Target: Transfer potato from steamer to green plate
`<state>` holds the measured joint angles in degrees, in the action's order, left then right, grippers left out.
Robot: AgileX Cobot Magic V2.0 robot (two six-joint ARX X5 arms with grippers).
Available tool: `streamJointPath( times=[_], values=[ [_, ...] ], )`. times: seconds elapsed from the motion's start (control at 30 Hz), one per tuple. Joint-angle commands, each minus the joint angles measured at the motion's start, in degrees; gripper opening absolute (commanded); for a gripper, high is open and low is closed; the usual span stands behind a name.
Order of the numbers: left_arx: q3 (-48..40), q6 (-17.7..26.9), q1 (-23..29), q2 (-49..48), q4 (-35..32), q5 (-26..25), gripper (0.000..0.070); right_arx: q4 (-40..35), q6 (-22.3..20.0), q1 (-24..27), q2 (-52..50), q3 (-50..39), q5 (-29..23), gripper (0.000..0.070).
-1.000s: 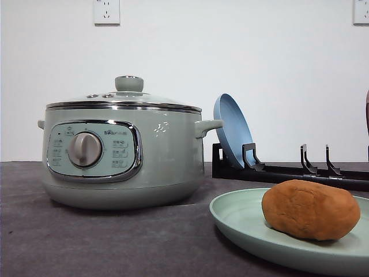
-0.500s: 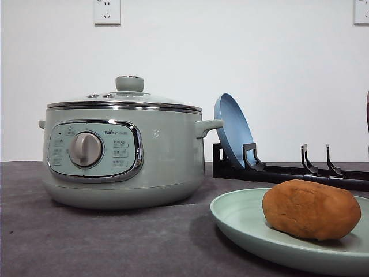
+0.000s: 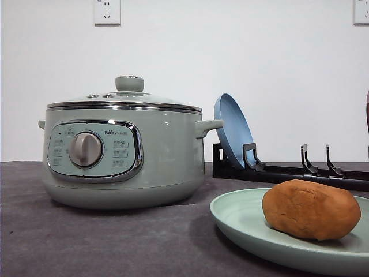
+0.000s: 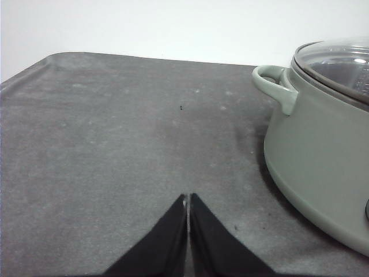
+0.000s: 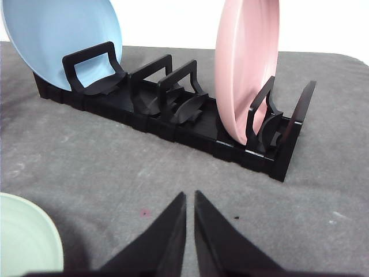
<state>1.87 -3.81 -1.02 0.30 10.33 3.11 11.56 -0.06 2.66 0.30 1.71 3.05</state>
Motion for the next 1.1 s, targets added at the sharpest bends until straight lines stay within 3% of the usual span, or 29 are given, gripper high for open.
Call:
streamJointPath(
  times=[0.0, 1.07],
  values=[
    [-1.18, 0.10, -0.02, -0.11, 0.42, 0.15, 0.0000, -0.95, -1.07, 0.07, -0.09, -0.79, 0.03, 0.0013],
    [-1.18, 0.09, -0.02, -0.11, 0.42, 0.15, 0.0000, -2.96, -1.02, 0.07, -0.09, -1.06, -0.09, 0.0013]
  ],
)
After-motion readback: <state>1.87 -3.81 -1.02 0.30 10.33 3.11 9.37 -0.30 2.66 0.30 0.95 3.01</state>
